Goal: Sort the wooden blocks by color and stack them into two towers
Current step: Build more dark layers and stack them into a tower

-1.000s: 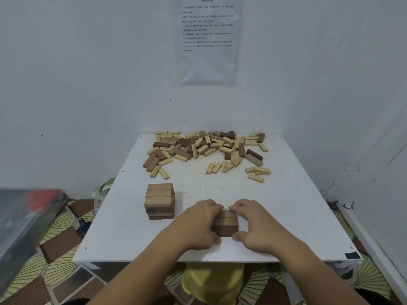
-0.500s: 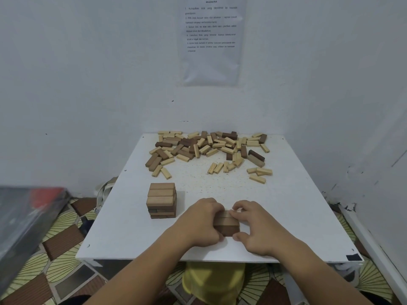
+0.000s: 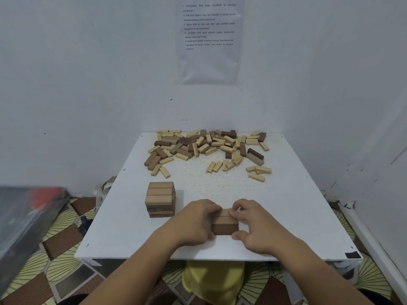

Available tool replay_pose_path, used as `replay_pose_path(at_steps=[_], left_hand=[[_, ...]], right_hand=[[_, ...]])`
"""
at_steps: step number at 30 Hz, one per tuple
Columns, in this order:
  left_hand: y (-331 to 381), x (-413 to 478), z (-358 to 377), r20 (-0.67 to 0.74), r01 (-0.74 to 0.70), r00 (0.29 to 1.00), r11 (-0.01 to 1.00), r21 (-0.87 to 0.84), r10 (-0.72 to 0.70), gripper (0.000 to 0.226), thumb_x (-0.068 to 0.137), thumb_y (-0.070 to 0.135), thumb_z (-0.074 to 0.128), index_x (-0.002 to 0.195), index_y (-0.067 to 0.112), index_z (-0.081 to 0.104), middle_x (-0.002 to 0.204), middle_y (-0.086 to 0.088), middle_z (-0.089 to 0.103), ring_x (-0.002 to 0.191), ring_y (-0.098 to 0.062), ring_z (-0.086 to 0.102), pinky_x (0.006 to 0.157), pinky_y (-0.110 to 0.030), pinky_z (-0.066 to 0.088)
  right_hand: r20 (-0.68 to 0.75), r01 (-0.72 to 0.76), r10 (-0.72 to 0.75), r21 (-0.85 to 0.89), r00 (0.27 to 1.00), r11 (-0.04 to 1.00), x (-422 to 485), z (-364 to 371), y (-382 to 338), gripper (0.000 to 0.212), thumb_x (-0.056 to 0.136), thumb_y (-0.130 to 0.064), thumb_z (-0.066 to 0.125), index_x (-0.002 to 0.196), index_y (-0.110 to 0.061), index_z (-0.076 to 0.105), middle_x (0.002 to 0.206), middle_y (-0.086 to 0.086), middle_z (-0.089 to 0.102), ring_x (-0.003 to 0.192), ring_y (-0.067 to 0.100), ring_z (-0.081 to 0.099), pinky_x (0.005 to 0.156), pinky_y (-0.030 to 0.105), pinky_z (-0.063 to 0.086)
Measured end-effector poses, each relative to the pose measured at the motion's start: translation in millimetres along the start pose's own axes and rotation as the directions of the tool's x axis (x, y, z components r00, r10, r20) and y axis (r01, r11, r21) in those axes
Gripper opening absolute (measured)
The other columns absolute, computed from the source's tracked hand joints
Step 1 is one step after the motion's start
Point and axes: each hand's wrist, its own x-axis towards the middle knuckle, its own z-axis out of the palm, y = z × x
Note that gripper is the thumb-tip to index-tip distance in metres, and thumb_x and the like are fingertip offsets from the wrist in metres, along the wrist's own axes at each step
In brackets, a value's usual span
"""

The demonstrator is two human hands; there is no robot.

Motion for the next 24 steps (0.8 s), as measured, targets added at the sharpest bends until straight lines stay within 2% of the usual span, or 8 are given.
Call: replay_pose_path(at_steps=[2,6,12,18,21,24], left_hand=[[-0.5,-0.5,-0.1,-0.015,-0.007,1.0,1.0,-0.01,0.006,0.069,0.078,0.017,0.084,0.142,0.019,0.06,0.132,0.005,0.06,0.119,-0.013,0.054,0.101,-0.023,0.042],[0.5,1.3,-1.7,-0.012,-0.015,1.0,1.0,-0.011,0.015,0.067,0.076,0.016,0.085,0.139,0.018,0.063,0.128,0.004,0.063,0.116,-0.013,0.055,0.1,-0.029,0.046],[-0.5,3.9,-1.6,-0.006,-0.001,1.0,1.0,-0.019,0.001,0.069,0.074,0.018,0.087,0.138,0.019,0.063,0.127,0.006,0.062,0.114,-0.012,0.054,0.099,-0.031,0.047],[0.0,5.1,-1.6,-0.004,-0.022,1.0,1.0,0.008,0.022,0.058,0.074,0.017,0.084,0.13,0.018,0.067,0.119,0.004,0.064,0.108,-0.014,0.057,0.095,-0.037,0.05],[-0.6,4.7,0.8,-0.006,-0.023,1.0,1.0,0.001,0.023,0.056,0.073,0.027,0.085,0.126,0.019,0.068,0.116,0.005,0.063,0.106,-0.015,0.057,0.094,-0.041,0.052],[-1.6,4.6,2.2,-0.019,-0.029,0.999,1.0,-0.01,0.029,0.061,0.075,0.036,0.086,0.131,0.02,0.066,0.118,0.005,0.063,0.108,-0.014,0.057,0.096,-0.04,0.051]], right_hand=[[0.002,0.004,-0.004,-0.005,1.0,1.0,0.3,-0.5,0.3,0.063,0.088,-0.046,0.073,0.145,-0.028,0.056,0.132,-0.023,0.038,0.12,0.005,0.041,0.108,0.025,0.037],[0.002,0.015,-0.015,-0.015,1.0,1.0,0.3,-1.7,0.4,0.064,0.088,-0.046,0.073,0.146,-0.028,0.054,0.132,-0.024,0.038,0.121,0.005,0.04,0.108,0.025,0.037],[0.002,0.024,-0.024,-0.025,1.0,0.999,-0.2,-1.9,1.2,0.066,0.088,-0.047,0.073,0.148,-0.028,0.053,0.135,-0.023,0.038,0.123,0.004,0.038,0.109,0.025,0.036],[0.006,0.023,-0.023,-0.021,1.0,1.0,1.1,-3.1,0.2,0.066,0.088,-0.046,0.073,0.148,-0.028,0.053,0.136,-0.023,0.039,0.124,0.003,0.037,0.109,0.024,0.034],[0.007,0.024,-0.024,-0.025,1.0,0.999,0.9,-4.0,-0.2,0.066,0.087,-0.046,0.074,0.147,-0.028,0.054,0.136,-0.024,0.04,0.124,0.003,0.038,0.109,0.025,0.035],[0.009,0.023,-0.022,-0.028,1.0,0.999,1.1,-5.9,-0.1,0.065,0.087,-0.046,0.074,0.147,-0.027,0.054,0.137,-0.023,0.041,0.125,0.004,0.038,0.109,0.026,0.035]])
